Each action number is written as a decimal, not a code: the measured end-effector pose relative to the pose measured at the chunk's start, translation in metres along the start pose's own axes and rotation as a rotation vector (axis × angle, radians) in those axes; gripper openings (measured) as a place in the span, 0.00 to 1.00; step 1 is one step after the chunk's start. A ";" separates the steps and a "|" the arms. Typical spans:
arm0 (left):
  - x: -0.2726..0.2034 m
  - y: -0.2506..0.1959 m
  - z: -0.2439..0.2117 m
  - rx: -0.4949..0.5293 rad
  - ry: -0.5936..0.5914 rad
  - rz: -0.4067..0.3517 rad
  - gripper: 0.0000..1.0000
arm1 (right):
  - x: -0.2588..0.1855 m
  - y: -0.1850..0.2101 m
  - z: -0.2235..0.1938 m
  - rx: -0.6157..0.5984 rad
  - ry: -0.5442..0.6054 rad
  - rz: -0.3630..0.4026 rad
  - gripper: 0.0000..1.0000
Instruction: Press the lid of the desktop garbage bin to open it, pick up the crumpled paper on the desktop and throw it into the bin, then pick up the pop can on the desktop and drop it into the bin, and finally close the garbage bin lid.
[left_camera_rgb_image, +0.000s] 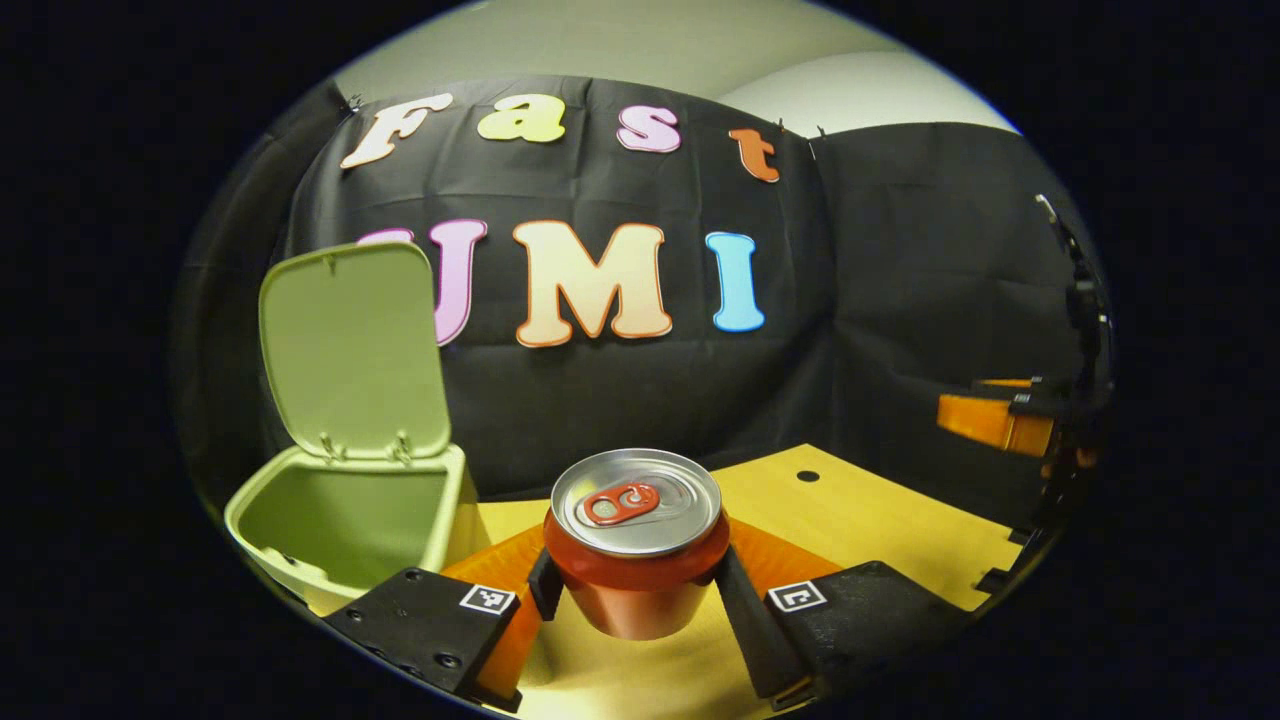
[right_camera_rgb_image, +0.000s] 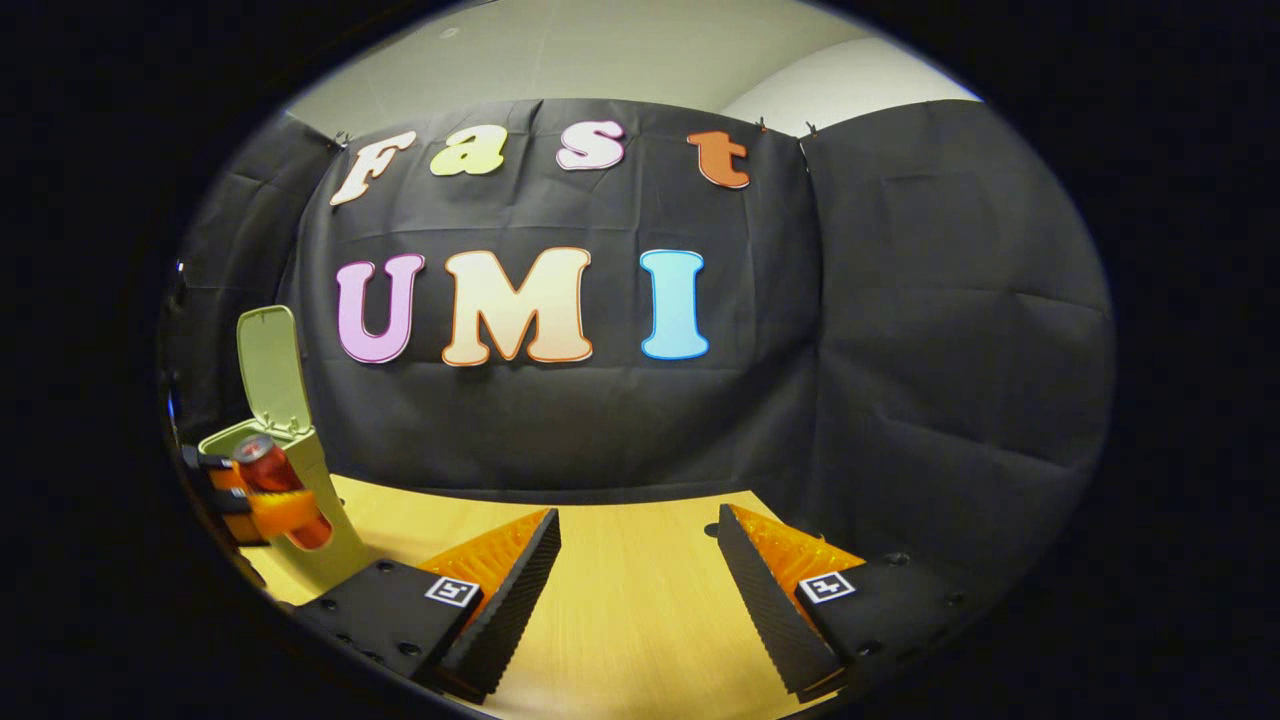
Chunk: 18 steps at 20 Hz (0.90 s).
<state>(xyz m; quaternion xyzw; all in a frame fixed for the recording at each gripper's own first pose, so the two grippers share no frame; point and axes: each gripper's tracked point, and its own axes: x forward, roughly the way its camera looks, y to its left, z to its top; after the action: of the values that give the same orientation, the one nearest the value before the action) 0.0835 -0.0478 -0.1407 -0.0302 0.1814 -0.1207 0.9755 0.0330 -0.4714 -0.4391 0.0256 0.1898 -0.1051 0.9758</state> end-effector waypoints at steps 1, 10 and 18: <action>-0.008 0.012 0.012 -0.009 0.000 0.014 0.77 | 0.000 0.006 0.003 0.005 -0.003 0.008 0.99; -0.033 0.140 0.040 -0.059 -0.032 0.269 0.77 | -0.001 0.064 0.024 0.000 -0.033 0.064 0.99; -0.013 0.185 -0.013 -0.148 0.044 0.314 0.77 | -0.008 0.095 0.012 -0.015 0.009 0.052 1.00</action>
<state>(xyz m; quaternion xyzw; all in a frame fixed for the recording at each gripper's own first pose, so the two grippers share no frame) 0.1086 0.1348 -0.1671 -0.0706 0.2135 0.0460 0.9733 0.0501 -0.3784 -0.4244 0.0237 0.1943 -0.0782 0.9775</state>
